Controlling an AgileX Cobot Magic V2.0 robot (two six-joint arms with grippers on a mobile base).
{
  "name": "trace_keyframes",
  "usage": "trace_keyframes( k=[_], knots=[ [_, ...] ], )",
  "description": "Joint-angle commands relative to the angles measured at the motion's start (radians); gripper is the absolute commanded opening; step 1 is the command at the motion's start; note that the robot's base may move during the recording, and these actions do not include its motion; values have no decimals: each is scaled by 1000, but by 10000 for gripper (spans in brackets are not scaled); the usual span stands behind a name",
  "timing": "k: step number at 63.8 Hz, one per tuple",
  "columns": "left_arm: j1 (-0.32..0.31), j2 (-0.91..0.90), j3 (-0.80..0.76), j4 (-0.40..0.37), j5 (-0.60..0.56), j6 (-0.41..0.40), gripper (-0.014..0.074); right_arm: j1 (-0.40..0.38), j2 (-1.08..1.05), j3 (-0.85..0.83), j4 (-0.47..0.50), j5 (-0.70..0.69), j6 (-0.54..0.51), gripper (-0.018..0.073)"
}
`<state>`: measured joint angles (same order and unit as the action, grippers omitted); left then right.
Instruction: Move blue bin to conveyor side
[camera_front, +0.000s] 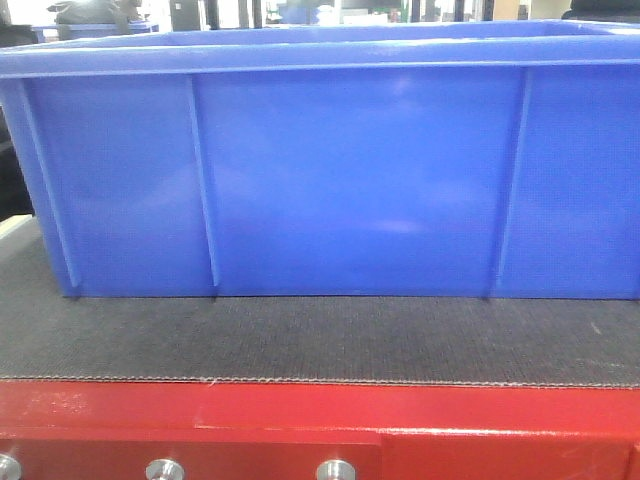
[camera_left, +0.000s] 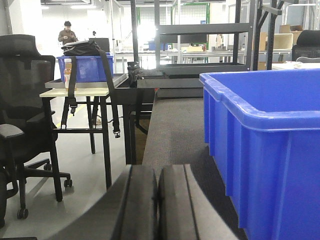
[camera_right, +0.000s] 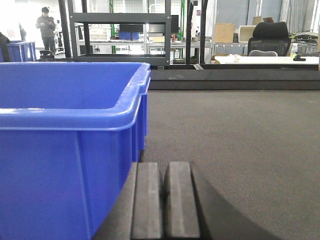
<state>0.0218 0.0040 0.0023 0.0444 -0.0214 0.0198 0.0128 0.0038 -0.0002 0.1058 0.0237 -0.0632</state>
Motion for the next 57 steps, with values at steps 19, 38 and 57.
trace_keyframes(
  k=[19,38,57],
  knots=[
    [-6,-4,-2,-6,-20,-5,11,0,-4,0,-11,-16,-7,-88],
    [-6,-4,-2,-6,-20,-5,11,0,-4,0,-11,-16,-7,-88],
    [-6,-4,-2,-6,-20,-5,11,0,-4,0,-11,-16,-7,-88]
  ],
)
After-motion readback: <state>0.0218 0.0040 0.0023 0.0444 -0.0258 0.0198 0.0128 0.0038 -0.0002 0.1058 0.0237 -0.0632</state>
